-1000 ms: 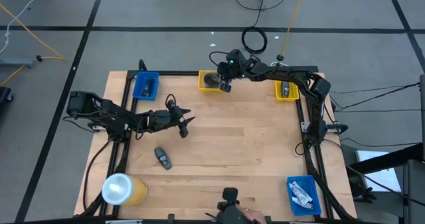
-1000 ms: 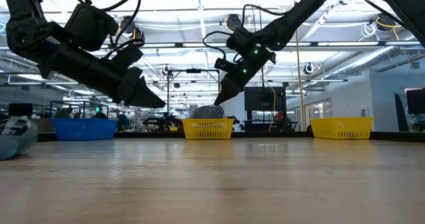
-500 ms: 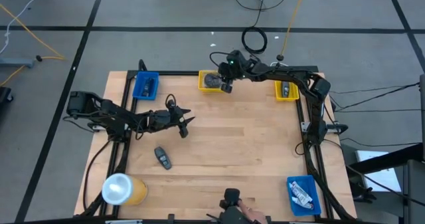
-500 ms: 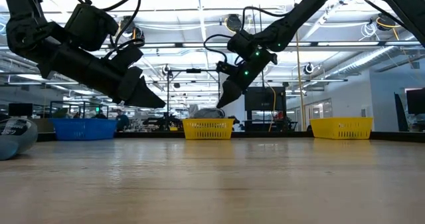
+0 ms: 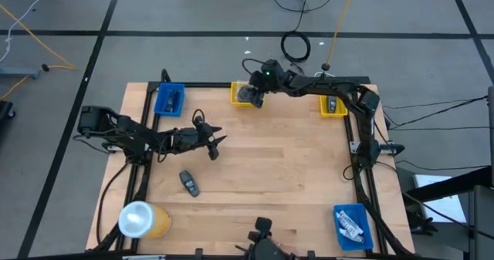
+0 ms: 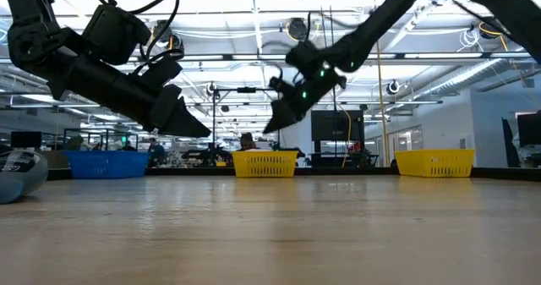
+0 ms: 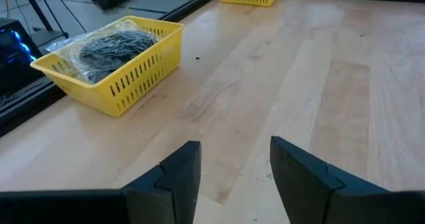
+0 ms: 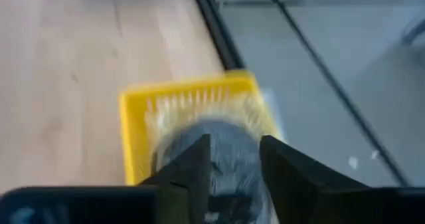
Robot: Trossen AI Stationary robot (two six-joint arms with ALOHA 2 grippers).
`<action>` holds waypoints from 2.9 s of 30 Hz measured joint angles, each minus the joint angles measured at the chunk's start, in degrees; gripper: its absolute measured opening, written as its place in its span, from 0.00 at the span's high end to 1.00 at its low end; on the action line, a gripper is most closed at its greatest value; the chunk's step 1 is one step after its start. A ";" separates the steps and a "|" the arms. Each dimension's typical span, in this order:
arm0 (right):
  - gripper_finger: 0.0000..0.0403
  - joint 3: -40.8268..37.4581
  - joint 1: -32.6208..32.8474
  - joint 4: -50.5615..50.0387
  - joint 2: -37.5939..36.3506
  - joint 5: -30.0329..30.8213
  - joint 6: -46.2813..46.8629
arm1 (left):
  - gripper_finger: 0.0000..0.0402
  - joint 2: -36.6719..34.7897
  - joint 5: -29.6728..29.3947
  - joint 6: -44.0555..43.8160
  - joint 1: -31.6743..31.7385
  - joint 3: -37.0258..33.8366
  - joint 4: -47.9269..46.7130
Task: Pick & Place Travel size toiletries
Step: Put the deodorant into the right yellow bin
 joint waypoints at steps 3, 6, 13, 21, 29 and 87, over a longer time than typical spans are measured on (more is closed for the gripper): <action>0.83 -0.14 -0.51 4.78 3.65 -0.40 1.65 | 0.55 0.00 -0.02 0.00 0.00 0.00 0.04; 0.95 -0.14 -0.63 5.33 5.25 -0.30 1.62 | 0.55 0.00 0.00 -0.26 0.00 0.00 0.04; 0.95 -0.08 -0.55 5.00 6.07 -0.34 1.47 | 0.55 0.00 -0.02 -0.33 0.07 0.00 0.17; 0.99 -0.65 1.88 5.53 -0.58 1.37 -0.76 | 0.55 0.00 -0.02 -0.45 0.07 0.00 -0.02; 1.00 -23.46 13.82 20.61 -17.50 1.29 -2.18 | 0.55 -2.70 0.45 0.62 -2.19 1.13 -10.07; 1.00 -62.15 49.04 52.42 -26.58 29.74 13.49 | 0.55 -8.92 2.10 -79.85 -39.06 9.81 -61.79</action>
